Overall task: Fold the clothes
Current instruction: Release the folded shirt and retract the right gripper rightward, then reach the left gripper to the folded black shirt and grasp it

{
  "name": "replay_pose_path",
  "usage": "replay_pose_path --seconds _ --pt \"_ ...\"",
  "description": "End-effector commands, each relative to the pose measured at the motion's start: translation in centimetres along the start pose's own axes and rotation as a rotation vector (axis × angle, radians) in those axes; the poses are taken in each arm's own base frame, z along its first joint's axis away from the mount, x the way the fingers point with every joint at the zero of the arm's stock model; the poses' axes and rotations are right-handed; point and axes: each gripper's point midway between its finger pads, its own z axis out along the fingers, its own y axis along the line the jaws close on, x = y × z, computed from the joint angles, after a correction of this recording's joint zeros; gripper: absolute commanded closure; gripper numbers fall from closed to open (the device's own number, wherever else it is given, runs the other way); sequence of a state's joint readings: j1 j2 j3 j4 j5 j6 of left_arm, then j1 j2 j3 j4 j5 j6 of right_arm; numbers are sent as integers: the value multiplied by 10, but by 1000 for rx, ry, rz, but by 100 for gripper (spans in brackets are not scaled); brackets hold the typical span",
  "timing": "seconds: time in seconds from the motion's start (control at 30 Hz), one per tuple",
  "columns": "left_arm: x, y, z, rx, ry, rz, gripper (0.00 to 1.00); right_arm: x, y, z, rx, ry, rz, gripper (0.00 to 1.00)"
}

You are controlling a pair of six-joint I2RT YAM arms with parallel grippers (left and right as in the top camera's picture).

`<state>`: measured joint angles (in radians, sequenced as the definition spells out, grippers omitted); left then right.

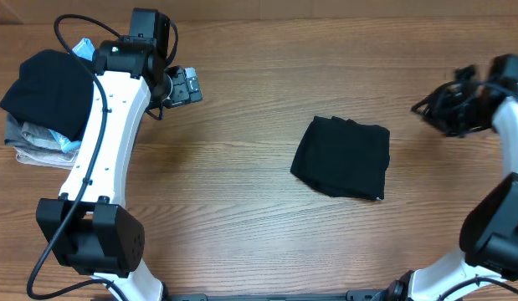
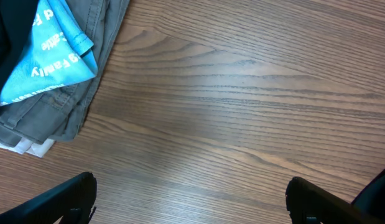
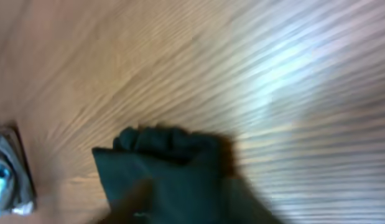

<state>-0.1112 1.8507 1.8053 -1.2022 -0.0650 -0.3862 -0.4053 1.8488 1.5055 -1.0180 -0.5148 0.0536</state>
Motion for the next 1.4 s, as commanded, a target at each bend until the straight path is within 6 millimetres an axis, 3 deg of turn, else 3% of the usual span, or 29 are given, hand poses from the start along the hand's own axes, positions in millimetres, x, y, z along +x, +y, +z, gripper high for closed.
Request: replay_pose_path --seconds 0.0,0.2,0.27,0.33,0.43,0.57,0.63,0.7,0.8,0.93,1.03,1.23,1.37 --pt "-16 -5 5 11 -60 0 0 -18 -16 -24 40 -70 29 0" --pt "-47 -17 1 64 -187 -9 0 -23 -36 -35 52 -97 75 0" --pt "-47 -22 1 90 -185 -1 0 -25 -37 -36 53 -104 75 0" --pt "-39 -42 -1 199 -145 70 0 -25 -38 -36 53 -107 74 0" --pt "-19 -88 -5 390 -84 204 0 -25 -38 -36 53 -106 74 0" --pt "12 -133 -4 410 -48 312 0 -25 -38 -36 53 -106 74 0" --pt "34 -160 -2 414 -27 383 0 -25 -38 -36 53 -106 74 0" --pt "70 -194 5 386 2 482 0 -25 -38 -36 53 -106 74 0" --pt "108 -223 19 355 41 572 0 -25 -38 -36 53 -106 74 0" --pt "152 -245 49 282 92 668 0 -25 -38 -36 53 -106 74 0" --pt "175 -251 72 221 125 690 0 -25 -38 -36 53 -106 74 0" --pt "195 -259 94 202 172 642 0 -25 -38 -36 53 -106 74 0" --pt "203 -266 94 236 188 644 0 -25 -38 -36 53 -106 74 0"
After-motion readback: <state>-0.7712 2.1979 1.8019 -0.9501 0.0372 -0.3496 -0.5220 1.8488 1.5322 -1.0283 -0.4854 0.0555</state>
